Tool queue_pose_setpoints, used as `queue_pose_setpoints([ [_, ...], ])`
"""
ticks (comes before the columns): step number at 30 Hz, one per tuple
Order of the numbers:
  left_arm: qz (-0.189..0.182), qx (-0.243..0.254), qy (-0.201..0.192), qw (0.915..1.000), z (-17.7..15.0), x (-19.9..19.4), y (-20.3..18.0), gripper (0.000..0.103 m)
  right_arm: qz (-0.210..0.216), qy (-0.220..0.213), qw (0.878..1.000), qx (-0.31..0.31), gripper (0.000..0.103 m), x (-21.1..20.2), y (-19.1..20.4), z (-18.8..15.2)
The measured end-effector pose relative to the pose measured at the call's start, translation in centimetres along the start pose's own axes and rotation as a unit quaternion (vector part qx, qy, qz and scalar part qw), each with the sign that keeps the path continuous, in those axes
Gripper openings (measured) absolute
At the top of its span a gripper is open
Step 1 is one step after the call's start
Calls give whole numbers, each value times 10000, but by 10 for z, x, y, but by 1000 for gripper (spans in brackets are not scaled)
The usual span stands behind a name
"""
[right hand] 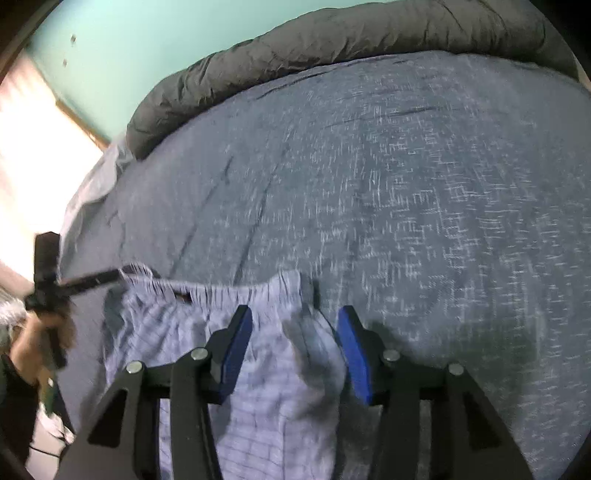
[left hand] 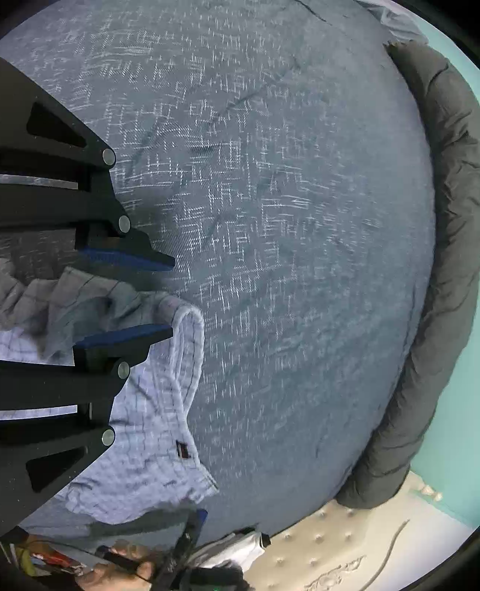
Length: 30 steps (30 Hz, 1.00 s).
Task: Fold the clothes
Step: 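Lower the boxers onto the bed with both tools, waistband held taut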
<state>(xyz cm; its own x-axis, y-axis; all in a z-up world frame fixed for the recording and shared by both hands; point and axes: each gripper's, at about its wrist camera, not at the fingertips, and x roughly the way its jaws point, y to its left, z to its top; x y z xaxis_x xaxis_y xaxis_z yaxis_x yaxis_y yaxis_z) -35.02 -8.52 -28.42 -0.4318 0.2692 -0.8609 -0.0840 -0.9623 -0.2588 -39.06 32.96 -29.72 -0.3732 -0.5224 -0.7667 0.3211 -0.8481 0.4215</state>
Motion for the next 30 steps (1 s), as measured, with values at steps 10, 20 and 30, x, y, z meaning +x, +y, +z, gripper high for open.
queue_pose_setpoints([
  [10, -183, -72, -105, 9998, 9, 19, 8, 32, 253, 67, 9985, 485, 50, 33, -10, 14],
  [20, -249, 85, -34, 9996, 28, 53, -7, 14, 203, 327, 9993, 39, 8, 49, 4, 8],
  [30, -43, 176, -394, 9991, 43, 22, -23, 6, 112, -310, 9983, -482, 6, 6, 33, 19],
])
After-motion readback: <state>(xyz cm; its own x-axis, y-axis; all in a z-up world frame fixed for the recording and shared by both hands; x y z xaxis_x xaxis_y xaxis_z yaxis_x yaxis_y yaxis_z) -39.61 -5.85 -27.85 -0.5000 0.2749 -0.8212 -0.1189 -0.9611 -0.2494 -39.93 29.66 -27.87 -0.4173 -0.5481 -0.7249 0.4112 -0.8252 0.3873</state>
